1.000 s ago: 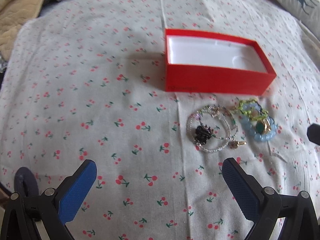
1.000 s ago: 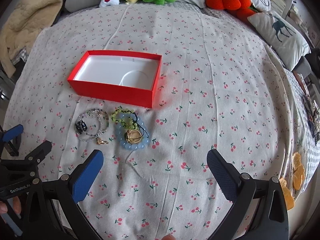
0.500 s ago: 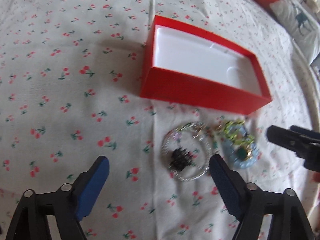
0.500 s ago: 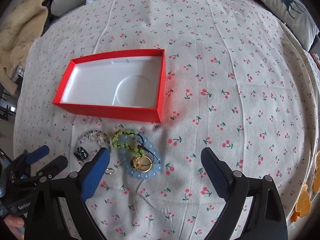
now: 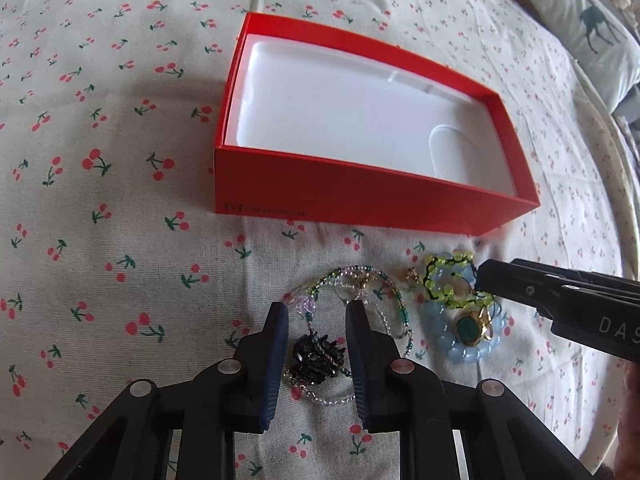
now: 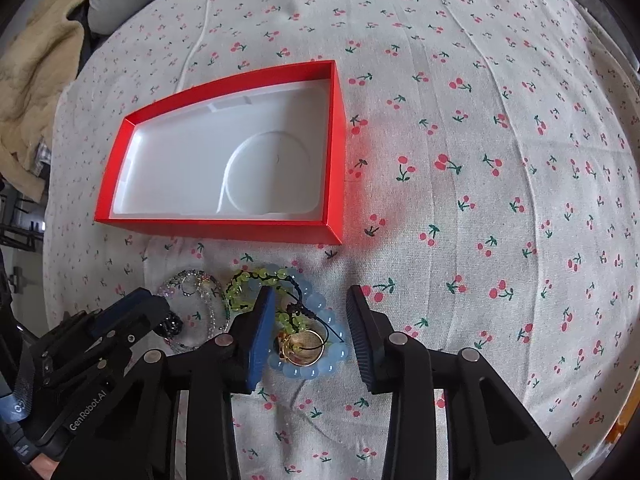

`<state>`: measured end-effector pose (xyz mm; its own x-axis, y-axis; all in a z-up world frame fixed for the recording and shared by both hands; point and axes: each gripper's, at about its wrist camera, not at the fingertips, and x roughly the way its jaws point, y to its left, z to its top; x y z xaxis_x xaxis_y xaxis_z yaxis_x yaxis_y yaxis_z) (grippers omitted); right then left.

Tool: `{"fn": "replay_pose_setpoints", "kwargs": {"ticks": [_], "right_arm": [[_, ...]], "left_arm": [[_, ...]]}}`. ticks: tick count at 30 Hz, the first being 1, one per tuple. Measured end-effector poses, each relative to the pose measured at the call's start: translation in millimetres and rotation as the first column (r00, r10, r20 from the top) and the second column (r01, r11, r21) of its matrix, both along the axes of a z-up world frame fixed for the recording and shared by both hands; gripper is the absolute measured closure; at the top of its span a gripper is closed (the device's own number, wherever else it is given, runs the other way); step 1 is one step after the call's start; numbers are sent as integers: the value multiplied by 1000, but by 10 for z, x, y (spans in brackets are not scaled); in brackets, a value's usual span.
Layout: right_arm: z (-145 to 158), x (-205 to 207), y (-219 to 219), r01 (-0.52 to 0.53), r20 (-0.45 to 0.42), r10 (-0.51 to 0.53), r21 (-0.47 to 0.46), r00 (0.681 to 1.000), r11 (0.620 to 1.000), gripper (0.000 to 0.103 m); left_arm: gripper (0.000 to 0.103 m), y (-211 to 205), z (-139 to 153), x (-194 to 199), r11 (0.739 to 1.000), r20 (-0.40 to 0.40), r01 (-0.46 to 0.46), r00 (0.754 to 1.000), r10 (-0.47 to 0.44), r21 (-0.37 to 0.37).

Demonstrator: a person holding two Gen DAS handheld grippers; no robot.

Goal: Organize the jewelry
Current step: 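Grasp the thin beaded bracelet with the left tool while the right tool grasps the green beaded bracelet, then lift both bracelets and carry them toward the red box with both tools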

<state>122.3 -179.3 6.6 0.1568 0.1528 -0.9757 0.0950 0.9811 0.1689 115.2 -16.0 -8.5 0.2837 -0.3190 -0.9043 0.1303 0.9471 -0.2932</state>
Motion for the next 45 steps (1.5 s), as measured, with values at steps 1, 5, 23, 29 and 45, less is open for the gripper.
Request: {"fn": "replay_pose_setpoints", "kwargs": {"ticks": [1, 5, 23, 29, 45], "right_arm": [[-18, 1, 9, -3, -5, 3, -3, 1000, 1000, 71], [-100, 24, 47, -19, -24, 18, -14, 1000, 1000, 81], [57, -63, 110, -61, 17, 62, -33, 998, 998, 92], [160, -108, 189, -81, 40, 82, -24, 996, 996, 98], [200, -178, 169, -79, 31, 80, -32, 996, 996, 99]], "left_arm": [[82, -6, -11, 0, 1000, -4, 0, 1000, 0, 6], [86, -19, -73, 10, 999, -20, -1, 1000, 2, 32], [103, 136, 23, -80, 1000, 0, -22, 1000, 22, 18], [103, 180, 99, -114, 1000, 16, -29, 999, 29, 6], [103, 292, 188, -134, 998, 39, -66, 997, 66, -13]]}}
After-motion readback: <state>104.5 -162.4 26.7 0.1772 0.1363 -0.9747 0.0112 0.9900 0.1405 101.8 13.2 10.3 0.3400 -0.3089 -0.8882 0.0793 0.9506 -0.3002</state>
